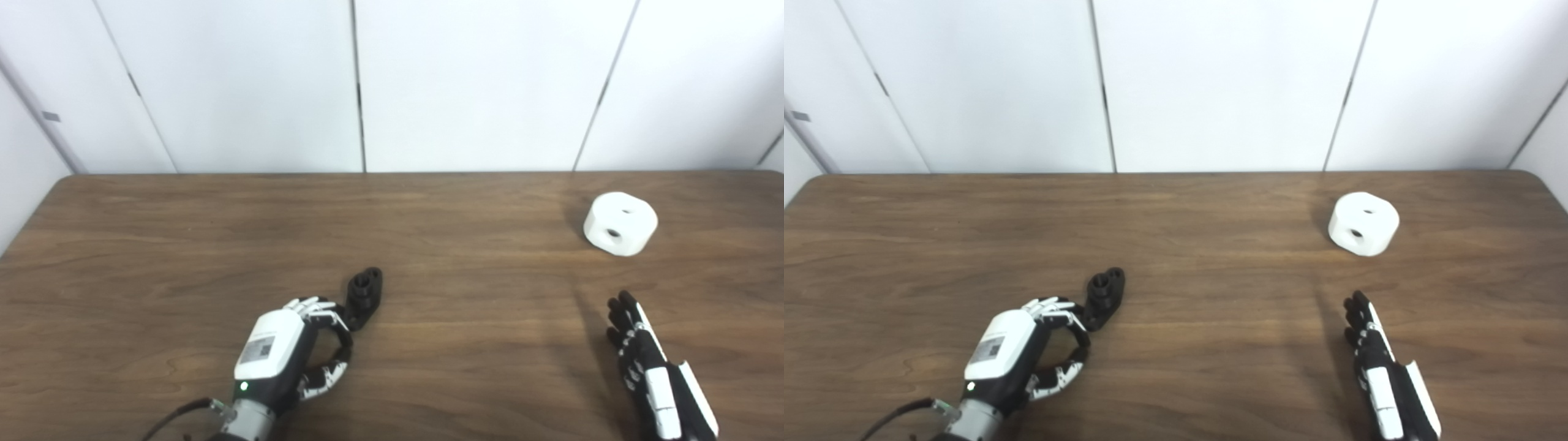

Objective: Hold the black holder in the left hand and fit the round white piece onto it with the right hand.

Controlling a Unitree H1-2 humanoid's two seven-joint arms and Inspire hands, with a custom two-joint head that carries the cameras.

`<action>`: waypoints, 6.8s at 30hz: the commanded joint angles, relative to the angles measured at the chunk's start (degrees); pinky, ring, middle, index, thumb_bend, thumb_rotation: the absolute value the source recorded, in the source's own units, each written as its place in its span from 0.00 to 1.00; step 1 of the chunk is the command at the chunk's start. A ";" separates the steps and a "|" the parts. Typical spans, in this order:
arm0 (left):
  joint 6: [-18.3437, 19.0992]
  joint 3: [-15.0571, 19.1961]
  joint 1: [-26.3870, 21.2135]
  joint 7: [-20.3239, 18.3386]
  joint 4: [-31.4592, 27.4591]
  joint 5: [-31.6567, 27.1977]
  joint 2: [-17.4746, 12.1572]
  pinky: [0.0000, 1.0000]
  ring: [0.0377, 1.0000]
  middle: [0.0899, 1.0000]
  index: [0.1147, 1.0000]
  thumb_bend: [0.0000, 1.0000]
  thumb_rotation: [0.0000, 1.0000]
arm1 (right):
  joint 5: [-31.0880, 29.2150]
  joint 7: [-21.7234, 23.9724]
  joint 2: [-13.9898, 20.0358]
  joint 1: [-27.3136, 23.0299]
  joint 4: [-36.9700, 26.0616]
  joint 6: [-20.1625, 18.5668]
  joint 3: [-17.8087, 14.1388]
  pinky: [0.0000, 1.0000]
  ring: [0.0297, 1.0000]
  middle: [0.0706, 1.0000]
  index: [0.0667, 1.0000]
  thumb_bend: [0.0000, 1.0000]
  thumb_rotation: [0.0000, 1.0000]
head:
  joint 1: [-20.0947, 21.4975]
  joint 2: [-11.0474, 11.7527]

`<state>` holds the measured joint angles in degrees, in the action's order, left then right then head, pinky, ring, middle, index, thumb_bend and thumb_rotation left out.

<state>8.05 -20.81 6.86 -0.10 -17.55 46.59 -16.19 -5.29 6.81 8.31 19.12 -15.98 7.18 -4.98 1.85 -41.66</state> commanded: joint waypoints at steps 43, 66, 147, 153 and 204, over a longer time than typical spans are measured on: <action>16.93 8.97 -3.28 -14.55 -12.91 15.13 13.36 0.85 0.91 0.87 0.79 0.85 0.58 | -2.99 0.85 2.24 -1.52 1.98 2.30 -1.50 1.00 1.00 0.99 0.99 0.64 1.00 | -5.48 -0.47; 18.61 5.46 -3.95 0.21 6.31 24.41 24.54 0.97 1.00 1.00 0.89 0.88 0.58 | -3.16 0.88 2.76 -1.26 1.73 2.52 -0.96 1.00 1.00 0.99 1.00 0.62 1.00 | -6.01 -0.75; 15.11 2.29 -9.21 13.34 15.58 10.23 18.53 0.95 0.90 0.78 0.42 0.51 0.05 | -4.87 1.96 2.51 -2.13 1.35 2.12 -0.74 1.00 0.98 1.00 1.00 0.62 0.96 | -4.72 -2.37; 11.59 -0.24 -8.11 4.70 9.42 5.28 12.72 0.91 0.89 0.79 0.42 0.51 0.05 | -4.35 1.55 2.09 -2.11 0.73 1.39 -0.52 1.00 0.99 0.99 1.00 0.62 0.96 | -3.53 -2.58; -6.50 -5.02 -2.65 -11.01 4.44 8.84 -4.84 0.92 0.86 0.76 0.42 0.52 0.05 | -3.34 1.13 2.07 -1.95 -4.64 -4.07 -0.59 1.00 1.00 0.96 1.00 0.63 0.96 | 0.29 -4.40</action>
<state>0.02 -24.91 3.29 -8.90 -16.90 50.85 -19.91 -8.22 7.91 9.96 17.77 -17.92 2.29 -5.34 2.11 -46.05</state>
